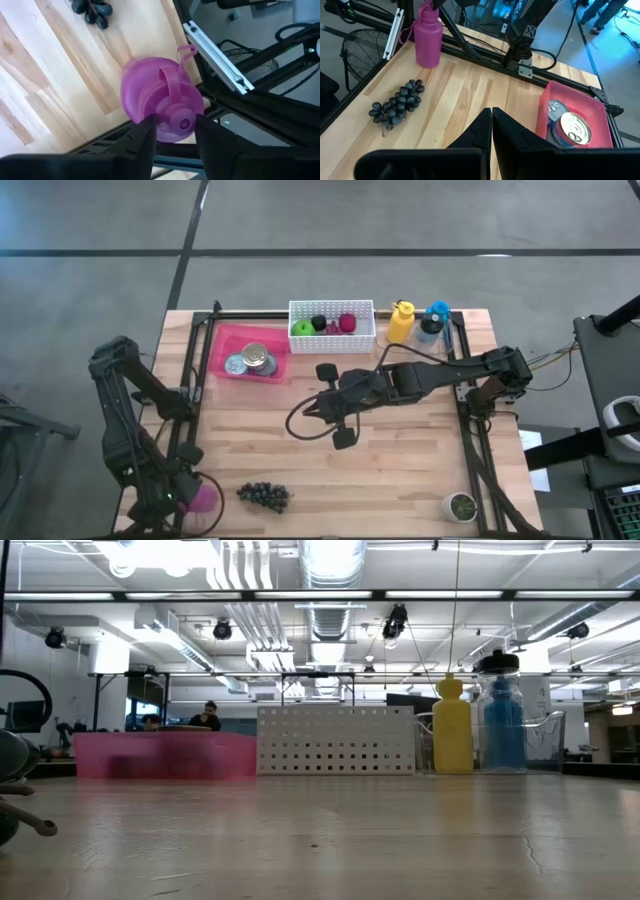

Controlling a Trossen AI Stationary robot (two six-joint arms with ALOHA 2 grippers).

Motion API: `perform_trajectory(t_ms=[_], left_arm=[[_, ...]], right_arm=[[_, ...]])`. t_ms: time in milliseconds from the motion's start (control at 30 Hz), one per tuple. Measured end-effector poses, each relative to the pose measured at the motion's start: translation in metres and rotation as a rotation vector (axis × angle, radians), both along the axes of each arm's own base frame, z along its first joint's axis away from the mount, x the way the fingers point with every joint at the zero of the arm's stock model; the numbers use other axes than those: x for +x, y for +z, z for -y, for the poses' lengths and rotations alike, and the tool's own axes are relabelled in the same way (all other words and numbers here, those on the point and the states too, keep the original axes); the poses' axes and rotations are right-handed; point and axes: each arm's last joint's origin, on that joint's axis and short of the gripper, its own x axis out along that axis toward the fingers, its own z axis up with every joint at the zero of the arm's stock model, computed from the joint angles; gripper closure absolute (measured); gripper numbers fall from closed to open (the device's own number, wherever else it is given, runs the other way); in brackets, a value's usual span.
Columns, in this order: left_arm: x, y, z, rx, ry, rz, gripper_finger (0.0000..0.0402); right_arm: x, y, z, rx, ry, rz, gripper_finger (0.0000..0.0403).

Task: Pick & Place Food Item
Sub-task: Put the purple water bottle into the transparent bin

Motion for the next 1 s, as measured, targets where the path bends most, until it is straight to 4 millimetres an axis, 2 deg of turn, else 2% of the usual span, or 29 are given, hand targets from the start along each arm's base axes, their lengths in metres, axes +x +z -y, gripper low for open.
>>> perform_trajectory(t_ms=[500, 1000], left_arm=[[0.0001, -0.0008, -0.0007, 0.003, 0.003, 0.020, 0.0278], [0.0004, -0.0006, -0.0009, 0.007, 0.004, 0.031, 0.0319]], right_arm=[[0.0001, 0.0002, -0.0002, 0.004, 0.004, 0.002, 0.0394], [0.0001, 0.0001, -0.0002, 0.003, 0.004, 0.001, 0.0394]])
